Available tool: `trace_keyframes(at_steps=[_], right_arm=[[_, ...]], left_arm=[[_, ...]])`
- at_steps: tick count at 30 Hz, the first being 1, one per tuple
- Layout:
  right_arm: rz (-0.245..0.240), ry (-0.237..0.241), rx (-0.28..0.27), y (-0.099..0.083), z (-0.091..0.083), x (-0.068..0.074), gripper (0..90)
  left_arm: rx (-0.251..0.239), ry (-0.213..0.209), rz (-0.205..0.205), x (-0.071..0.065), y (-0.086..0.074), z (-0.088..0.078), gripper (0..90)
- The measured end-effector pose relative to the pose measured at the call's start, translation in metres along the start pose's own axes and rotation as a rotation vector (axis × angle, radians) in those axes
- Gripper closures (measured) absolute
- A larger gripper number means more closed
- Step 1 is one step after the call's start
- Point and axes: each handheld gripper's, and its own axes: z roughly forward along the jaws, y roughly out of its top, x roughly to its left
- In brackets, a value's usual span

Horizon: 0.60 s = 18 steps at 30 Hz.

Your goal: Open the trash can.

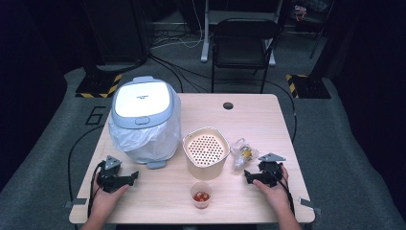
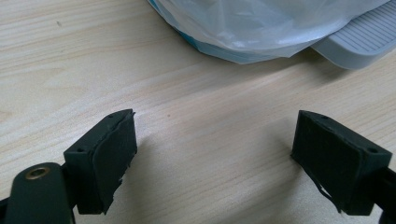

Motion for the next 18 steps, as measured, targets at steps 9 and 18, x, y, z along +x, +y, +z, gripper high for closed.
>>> trace_keyframes(at_steps=[9,18], right_arm=[[0.0,0.001,0.0,0.0,0.0,0.0,0.0],[-0.002,0.001,0.001,0.0003,0.0003,-0.0004,0.0]], left_arm=[[-0.005,0.002,-0.005,0.0,-0.0004,-0.0008,16.3],[0.001,-0.019,0.016,-0.0012,-0.0013,-0.0015,13.4]])
